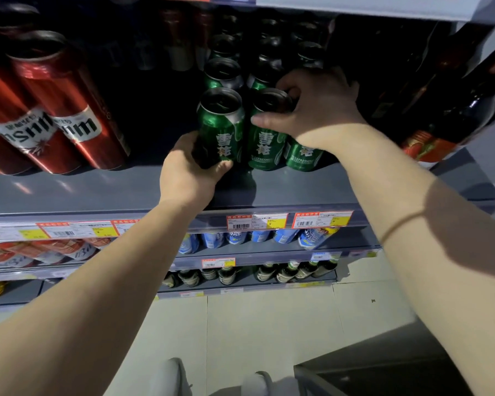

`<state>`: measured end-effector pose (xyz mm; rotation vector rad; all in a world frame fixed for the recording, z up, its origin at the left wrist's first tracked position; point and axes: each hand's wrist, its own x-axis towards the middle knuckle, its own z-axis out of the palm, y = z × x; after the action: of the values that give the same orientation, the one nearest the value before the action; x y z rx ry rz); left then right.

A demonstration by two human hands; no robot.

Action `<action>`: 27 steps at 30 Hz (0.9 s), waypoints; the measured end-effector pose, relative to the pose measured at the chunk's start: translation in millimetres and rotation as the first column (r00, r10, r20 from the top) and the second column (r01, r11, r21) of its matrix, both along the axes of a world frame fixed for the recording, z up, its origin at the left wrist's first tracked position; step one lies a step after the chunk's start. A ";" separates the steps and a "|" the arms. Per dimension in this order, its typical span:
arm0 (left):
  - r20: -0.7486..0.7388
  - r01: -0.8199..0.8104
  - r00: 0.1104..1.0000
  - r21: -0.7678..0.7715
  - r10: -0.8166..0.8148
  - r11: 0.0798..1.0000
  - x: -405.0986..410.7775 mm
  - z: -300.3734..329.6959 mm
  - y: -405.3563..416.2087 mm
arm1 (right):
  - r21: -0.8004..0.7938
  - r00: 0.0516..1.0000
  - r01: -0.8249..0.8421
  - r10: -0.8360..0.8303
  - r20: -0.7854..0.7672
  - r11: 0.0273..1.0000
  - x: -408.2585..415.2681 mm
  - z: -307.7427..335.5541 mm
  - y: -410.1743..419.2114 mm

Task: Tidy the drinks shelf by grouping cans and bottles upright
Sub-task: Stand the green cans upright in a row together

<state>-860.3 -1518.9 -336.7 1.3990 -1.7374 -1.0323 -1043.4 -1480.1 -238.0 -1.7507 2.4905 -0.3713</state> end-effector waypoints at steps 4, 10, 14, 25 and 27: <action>-0.002 -0.002 1.000 0.002 0.002 1.000 0.6 -0.9 -1.0 | 0.016 0.998 -0.054 0.053 0.040 0.998 -8.0 2.3 8.2; 0.011 -0.008 1.000 -0.010 0.008 1.000 0.8 -1.6 -1.6 | -0.707 0.858 0.363 0.077 0.507 0.607 -6.6 -42.2 41.0; 0.016 -0.022 1.000 -0.010 0.022 1.000 -0.2 -2.6 -1.6 | -0.201 0.750 0.511 -0.320 0.578 0.836 -13.7 -89.0 62.3; 0.042 -0.010 0.999 -0.054 0.012 0.998 -1.1 -5.1 -1.5 | -0.218 0.739 0.356 -0.130 0.661 0.909 -31.7 -96.3 52.9; 0.047 0.004 0.999 -0.062 -0.001 0.998 -1.9 -5.3 -1.6 | -0.212 0.752 0.351 -0.140 0.644 0.912 -31.8 -95.1 52.4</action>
<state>-862.1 -1520.5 -342.0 1.3919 -1.7903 -0.9459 -1075.2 -1427.6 -333.1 -1.0800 2.2257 -1.2196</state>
